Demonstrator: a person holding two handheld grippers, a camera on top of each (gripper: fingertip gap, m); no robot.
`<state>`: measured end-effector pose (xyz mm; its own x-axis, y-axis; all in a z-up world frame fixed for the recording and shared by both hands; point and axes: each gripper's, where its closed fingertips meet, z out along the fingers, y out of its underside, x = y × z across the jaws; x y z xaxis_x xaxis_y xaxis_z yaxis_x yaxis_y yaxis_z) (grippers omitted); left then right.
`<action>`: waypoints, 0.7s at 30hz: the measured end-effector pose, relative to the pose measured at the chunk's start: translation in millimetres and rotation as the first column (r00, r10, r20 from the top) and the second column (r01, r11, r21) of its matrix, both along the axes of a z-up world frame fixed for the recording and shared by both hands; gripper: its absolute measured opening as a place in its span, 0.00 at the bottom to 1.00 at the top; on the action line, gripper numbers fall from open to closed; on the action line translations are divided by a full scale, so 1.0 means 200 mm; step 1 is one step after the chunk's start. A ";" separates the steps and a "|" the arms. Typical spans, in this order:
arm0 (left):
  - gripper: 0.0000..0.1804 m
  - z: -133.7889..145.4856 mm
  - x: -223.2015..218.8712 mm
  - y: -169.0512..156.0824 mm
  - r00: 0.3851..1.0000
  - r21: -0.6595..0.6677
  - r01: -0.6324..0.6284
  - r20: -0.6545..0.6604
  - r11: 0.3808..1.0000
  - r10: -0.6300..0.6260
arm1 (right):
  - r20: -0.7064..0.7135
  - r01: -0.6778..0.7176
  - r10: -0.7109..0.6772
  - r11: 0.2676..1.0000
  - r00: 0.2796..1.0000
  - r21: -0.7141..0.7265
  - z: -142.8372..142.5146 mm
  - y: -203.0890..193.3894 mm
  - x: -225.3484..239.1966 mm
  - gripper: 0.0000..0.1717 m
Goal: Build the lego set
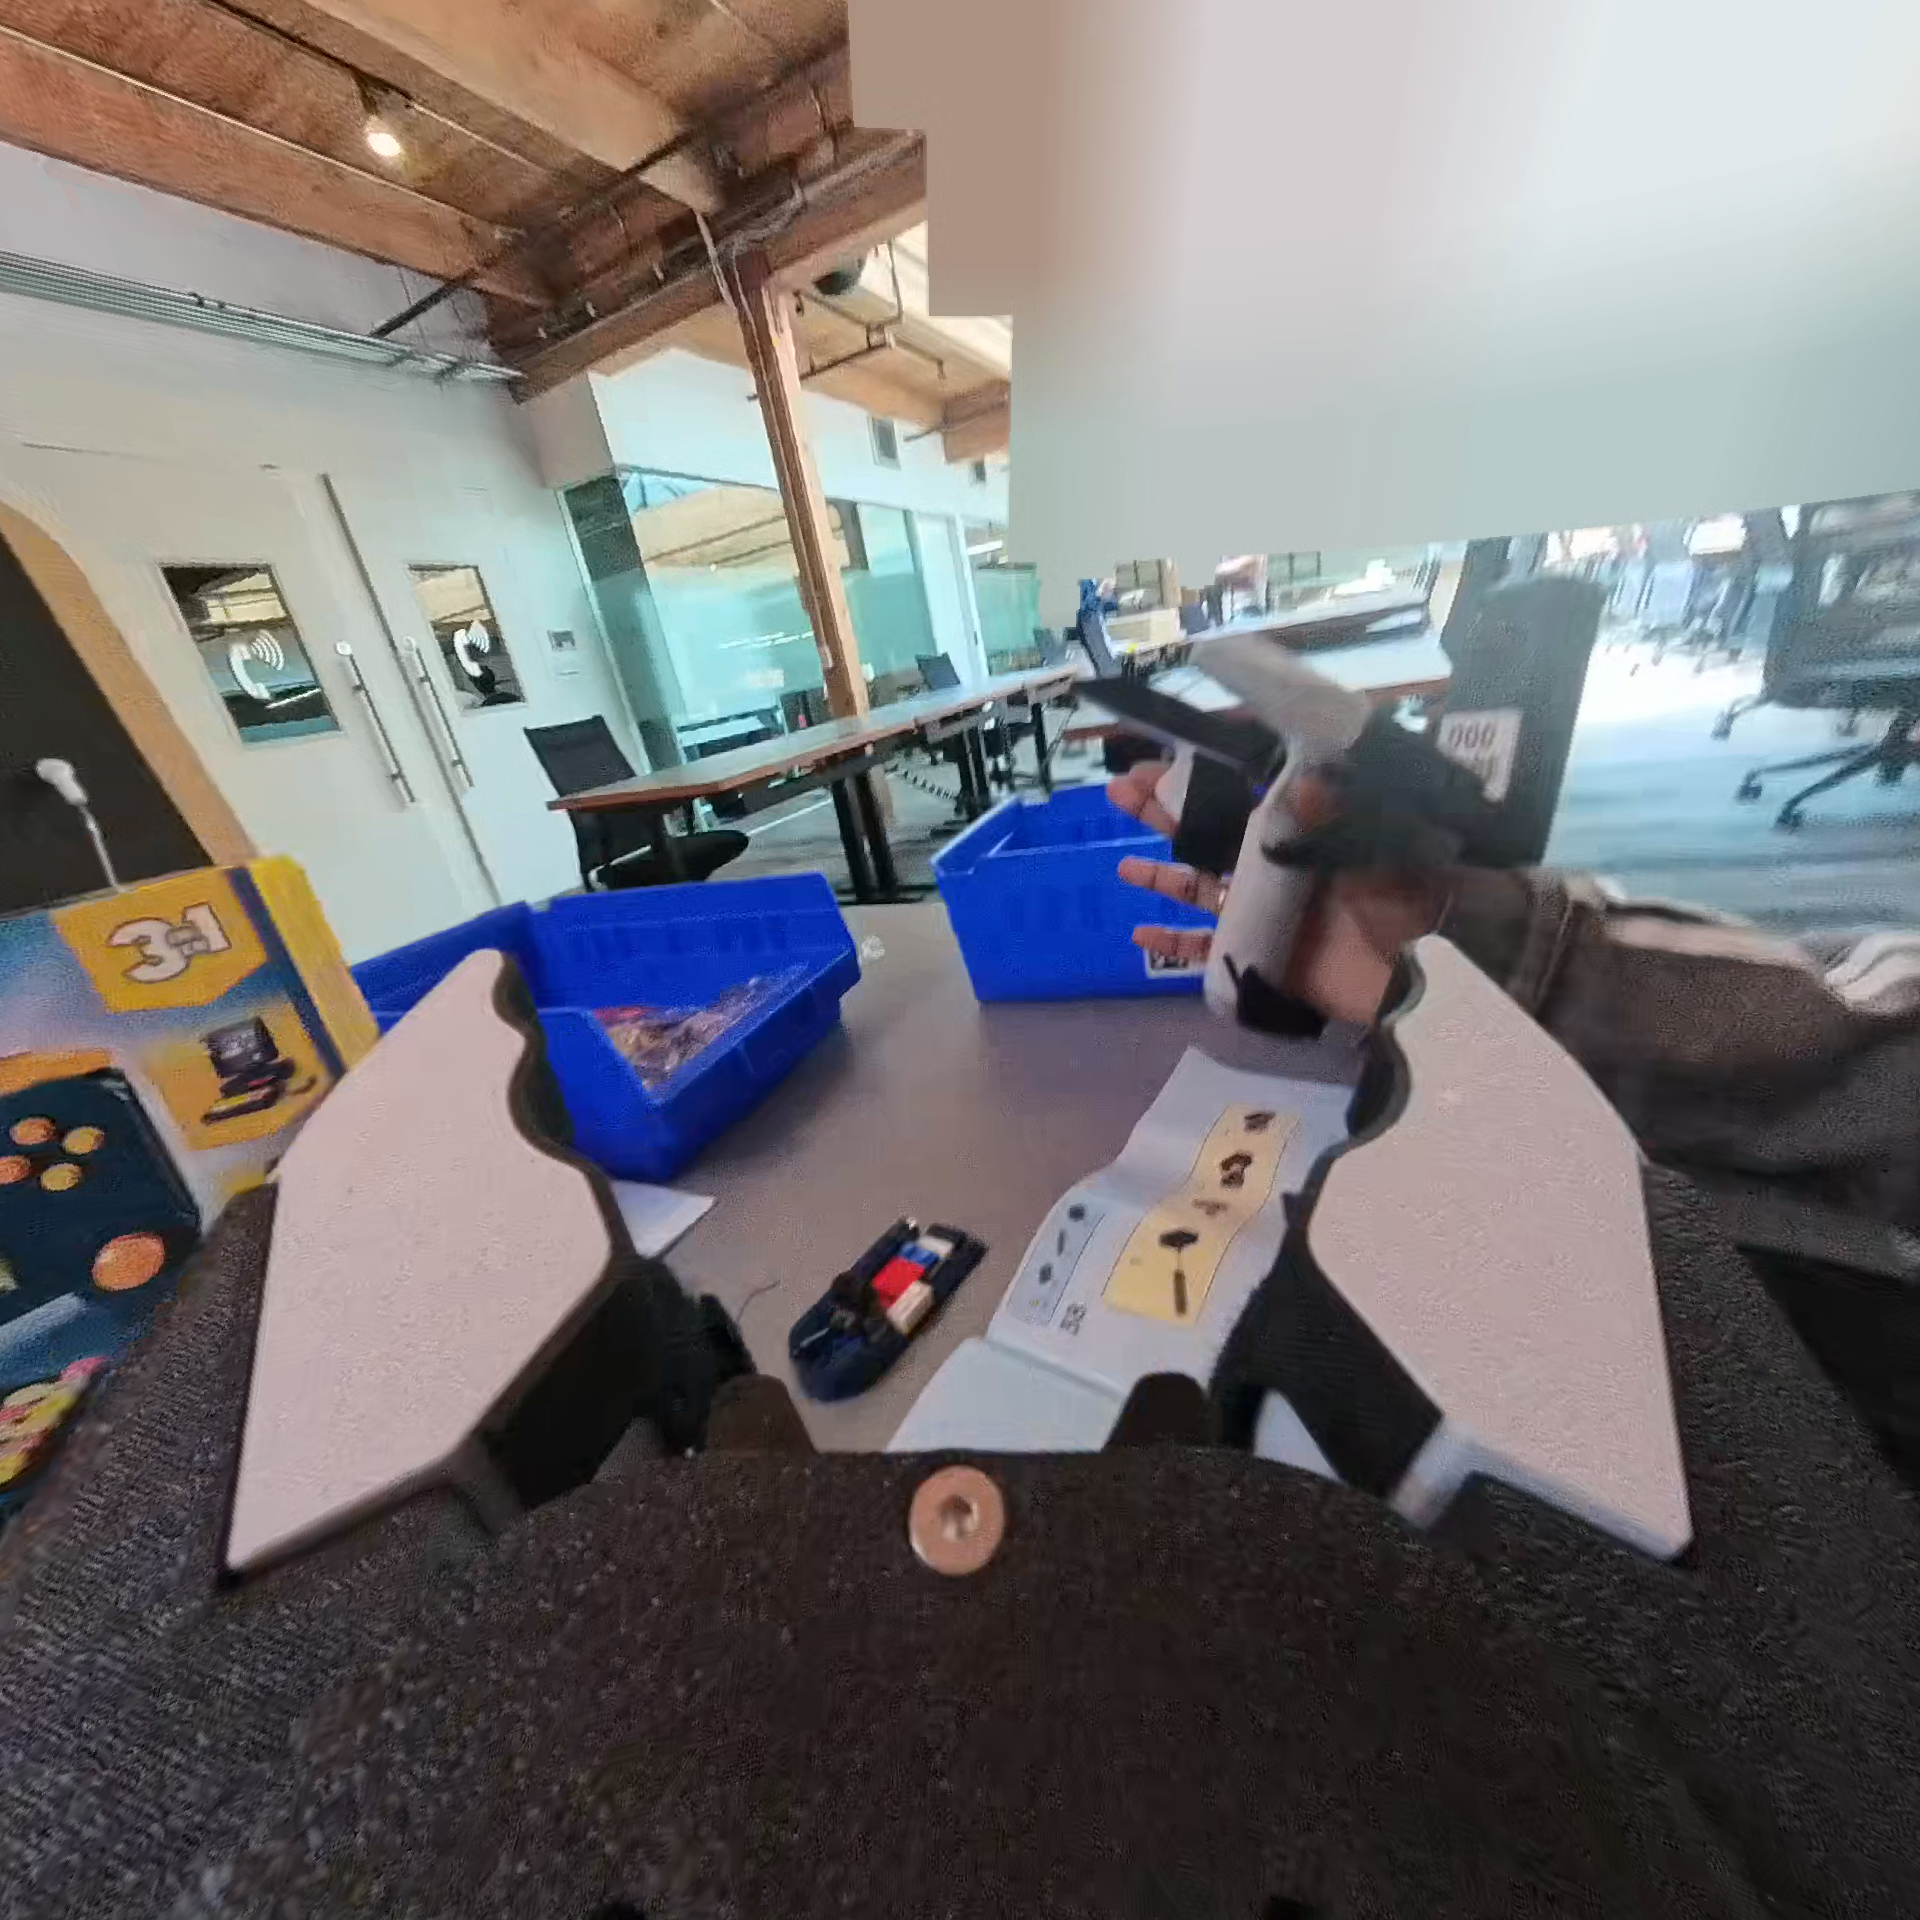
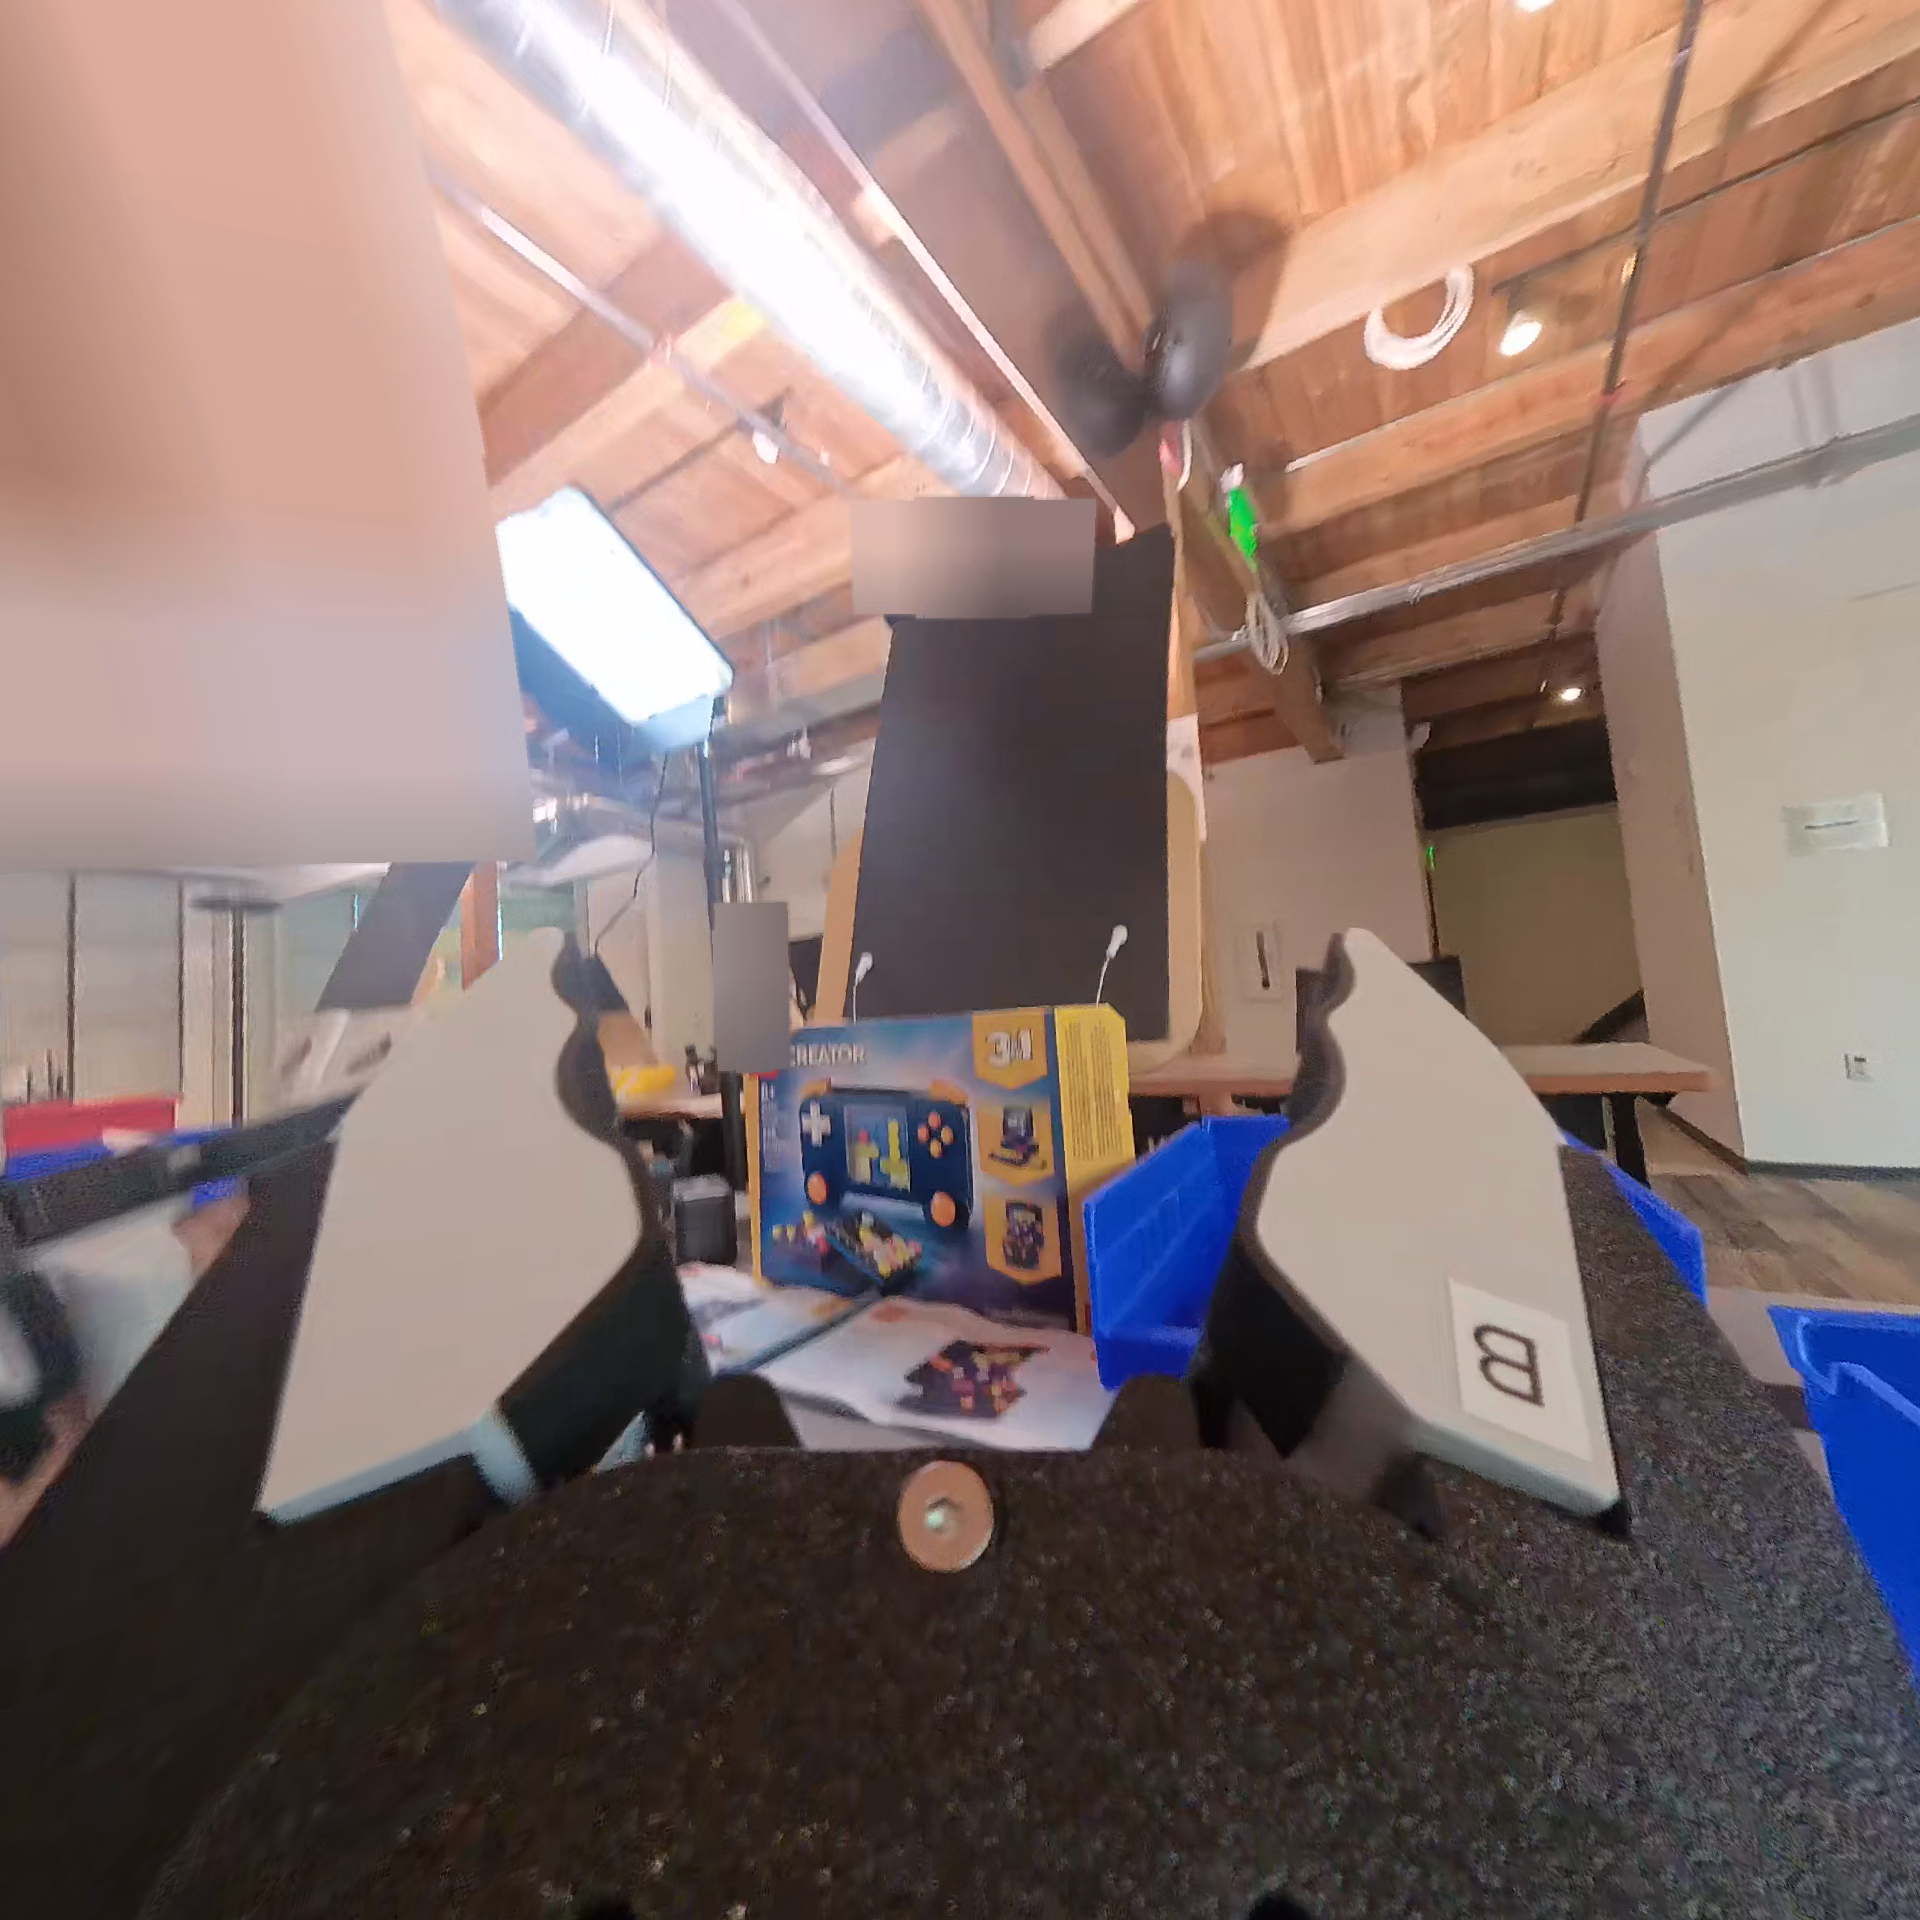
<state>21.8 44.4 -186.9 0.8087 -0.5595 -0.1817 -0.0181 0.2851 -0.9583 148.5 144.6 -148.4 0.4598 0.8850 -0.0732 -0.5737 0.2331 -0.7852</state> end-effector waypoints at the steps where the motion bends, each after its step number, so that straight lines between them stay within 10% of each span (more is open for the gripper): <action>1: 0.79 -0.05 0.00 0.01 0.998 -0.008 -0.025 -0.050 1.000 0.024 | -0.044 -0.002 0.002 1.000 0.999 0.001 0.02 -0.01 0.02 0.76; 5: 0.51 -0.17 -0.01 0.05 0.978 -0.029 -0.091 -0.192 0.995 0.084 | -0.157 -0.055 0.051 0.998 0.986 -0.018 0.06 -0.01 0.09 0.72; 6: 0.37 -0.18 -0.04 0.07 0.967 -0.022 -0.133 -0.224 0.991 0.125 | -0.141 -0.082 0.079 0.997 0.987 -0.012 0.04 -0.02 0.09 0.51; 7: 0.22 -0.20 -0.06 0.08 0.954 -0.020 -0.166 -0.257 0.986 0.156 | -0.086 -0.123 0.124 0.992 0.989 0.014 0.02 -0.05 0.09 0.05; 8: 0.13 -0.22 -0.07 0.09 0.943 -0.022 -0.191 -0.282 0.981 0.178 | -0.067 -0.155 0.157 0.988 0.985 0.024 0.01 -0.07 0.10 0.00; 21: 0.13 -0.30 -0.10 0.10 0.881 -0.062 -0.279 -0.413 0.958 0.230 | -0.144 -0.245 0.205 0.888 0.968 -0.389 -0.19 0.14 0.05 0.04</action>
